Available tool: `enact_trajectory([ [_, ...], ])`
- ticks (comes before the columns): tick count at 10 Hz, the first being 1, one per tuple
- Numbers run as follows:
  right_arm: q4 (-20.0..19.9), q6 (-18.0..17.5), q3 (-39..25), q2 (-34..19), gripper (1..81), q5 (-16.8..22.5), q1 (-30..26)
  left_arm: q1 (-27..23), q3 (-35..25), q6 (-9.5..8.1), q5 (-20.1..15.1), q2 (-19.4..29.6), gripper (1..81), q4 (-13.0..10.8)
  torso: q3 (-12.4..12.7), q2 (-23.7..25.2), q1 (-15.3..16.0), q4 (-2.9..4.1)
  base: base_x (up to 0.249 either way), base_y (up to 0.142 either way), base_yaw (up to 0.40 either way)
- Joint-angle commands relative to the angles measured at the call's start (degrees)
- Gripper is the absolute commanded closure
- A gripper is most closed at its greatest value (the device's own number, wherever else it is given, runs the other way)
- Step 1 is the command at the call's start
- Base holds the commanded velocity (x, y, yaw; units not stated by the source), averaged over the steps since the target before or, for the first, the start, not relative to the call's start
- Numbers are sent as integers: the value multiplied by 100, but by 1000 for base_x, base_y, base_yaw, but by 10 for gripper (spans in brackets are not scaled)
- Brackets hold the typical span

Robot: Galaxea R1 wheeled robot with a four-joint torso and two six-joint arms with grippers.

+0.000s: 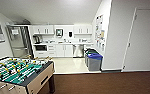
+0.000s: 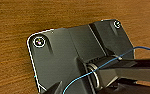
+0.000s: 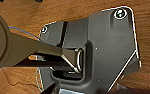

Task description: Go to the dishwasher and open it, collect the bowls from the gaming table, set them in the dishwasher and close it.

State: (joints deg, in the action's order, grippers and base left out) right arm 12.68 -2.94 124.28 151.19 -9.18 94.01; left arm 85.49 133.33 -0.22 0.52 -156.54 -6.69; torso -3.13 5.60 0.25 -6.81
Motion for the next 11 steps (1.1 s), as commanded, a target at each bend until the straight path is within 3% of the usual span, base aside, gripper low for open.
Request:
enact_trajectory([
  [1,94,30,-54,-95,10,180,-335,-441,-17,-4,-219,43,10,-104,0,0,0,0,154,0,0],
  [4,86,30,-46,-104,10,136,-326,-432,-17,-4,-219,61,10,-78,0,-2,2,0,185,0,0],
  [11,86,30,-37,-95,10,110,-326,-397,-17,-4,-79,35,10,-87,0,-2,0,0,276,0,0],
])
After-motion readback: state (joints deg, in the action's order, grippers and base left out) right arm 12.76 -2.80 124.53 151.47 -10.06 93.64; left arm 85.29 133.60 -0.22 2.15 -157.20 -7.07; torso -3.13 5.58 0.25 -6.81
